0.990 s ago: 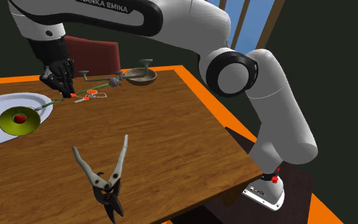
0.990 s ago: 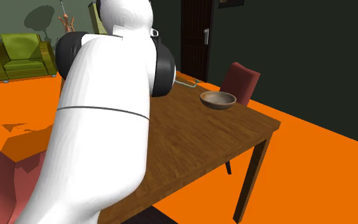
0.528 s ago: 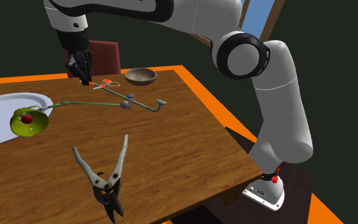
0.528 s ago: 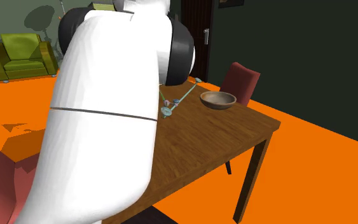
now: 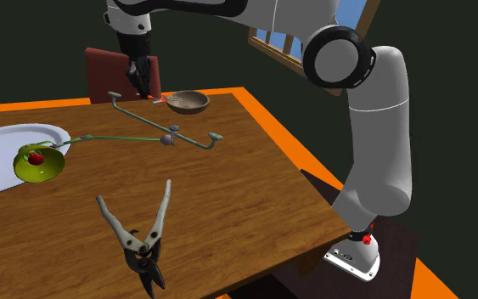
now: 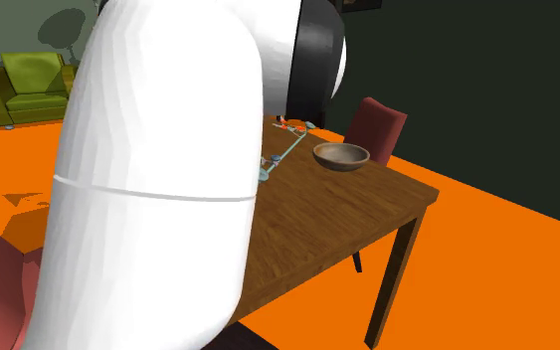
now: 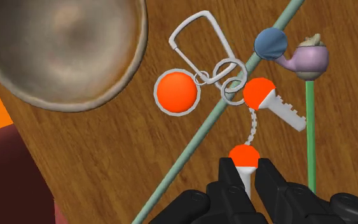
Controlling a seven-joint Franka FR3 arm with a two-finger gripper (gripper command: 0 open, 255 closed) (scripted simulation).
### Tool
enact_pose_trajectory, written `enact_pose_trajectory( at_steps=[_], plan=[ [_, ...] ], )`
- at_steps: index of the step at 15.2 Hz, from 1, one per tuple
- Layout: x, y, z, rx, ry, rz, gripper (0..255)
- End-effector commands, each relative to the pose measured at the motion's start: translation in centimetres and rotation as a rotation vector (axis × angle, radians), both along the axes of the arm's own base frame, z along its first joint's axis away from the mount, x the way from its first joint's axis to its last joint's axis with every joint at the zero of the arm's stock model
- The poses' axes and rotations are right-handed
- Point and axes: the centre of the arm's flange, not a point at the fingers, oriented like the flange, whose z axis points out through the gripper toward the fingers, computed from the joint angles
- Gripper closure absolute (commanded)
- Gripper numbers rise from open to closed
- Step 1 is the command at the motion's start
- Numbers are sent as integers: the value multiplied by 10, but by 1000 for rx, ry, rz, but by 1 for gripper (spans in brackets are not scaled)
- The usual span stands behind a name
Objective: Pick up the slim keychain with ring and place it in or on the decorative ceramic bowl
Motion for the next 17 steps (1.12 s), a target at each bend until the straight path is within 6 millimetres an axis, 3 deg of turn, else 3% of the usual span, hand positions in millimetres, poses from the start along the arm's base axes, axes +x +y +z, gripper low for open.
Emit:
enact_pose_trajectory(
  at_steps=[1, 11, 17],
  plan=[
    [12, -26, 0, 0, 0, 1, 255],
    [58, -156, 3, 0, 0, 1, 255],
    [58, -156, -29, 0, 0, 1, 255]
  ],
)
